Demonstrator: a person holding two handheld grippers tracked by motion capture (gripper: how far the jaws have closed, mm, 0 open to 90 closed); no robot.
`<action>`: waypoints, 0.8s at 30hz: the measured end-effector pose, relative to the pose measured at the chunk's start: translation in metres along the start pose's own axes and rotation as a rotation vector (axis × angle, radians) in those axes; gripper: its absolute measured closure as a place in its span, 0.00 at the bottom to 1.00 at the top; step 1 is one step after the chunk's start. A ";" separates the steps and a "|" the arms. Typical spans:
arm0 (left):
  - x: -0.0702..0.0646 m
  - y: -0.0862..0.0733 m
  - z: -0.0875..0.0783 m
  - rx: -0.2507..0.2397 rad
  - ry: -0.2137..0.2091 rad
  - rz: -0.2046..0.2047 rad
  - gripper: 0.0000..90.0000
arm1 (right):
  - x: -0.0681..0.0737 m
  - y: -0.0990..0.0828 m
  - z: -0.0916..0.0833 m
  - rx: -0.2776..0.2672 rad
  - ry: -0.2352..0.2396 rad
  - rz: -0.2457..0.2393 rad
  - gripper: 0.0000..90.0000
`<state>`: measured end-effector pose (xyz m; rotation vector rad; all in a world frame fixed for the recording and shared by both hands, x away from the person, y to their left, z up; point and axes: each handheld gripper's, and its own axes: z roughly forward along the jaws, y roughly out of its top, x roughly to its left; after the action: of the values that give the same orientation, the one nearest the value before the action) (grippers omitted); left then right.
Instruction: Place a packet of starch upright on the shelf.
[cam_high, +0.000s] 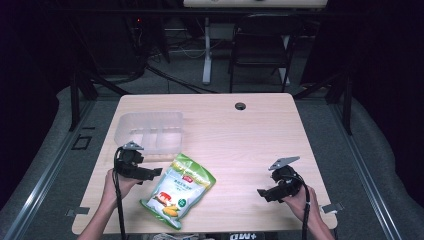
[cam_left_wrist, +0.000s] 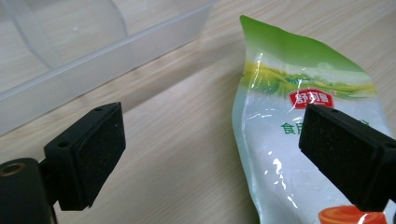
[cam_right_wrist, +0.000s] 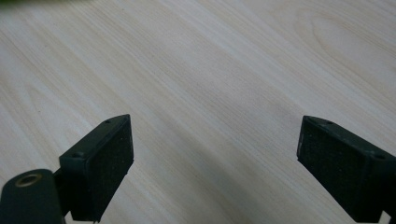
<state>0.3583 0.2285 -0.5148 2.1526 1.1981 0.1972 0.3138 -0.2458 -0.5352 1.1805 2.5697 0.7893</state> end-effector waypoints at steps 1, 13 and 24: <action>-0.001 0.001 0.003 0.013 -0.010 0.006 0.08 | 0.000 0.000 0.000 0.000 0.004 0.000 0.11; -0.001 0.011 0.015 0.037 -0.094 0.004 0.09 | 0.001 0.000 0.001 -0.005 0.010 0.001 0.11; -0.007 0.024 0.036 0.074 -0.137 0.032 0.09 | 0.000 -0.001 0.000 -0.001 0.002 -0.002 0.11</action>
<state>0.3868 0.1966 -0.5266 2.2112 1.1092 0.0185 0.3134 -0.2461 -0.5356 1.1774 2.5714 0.7908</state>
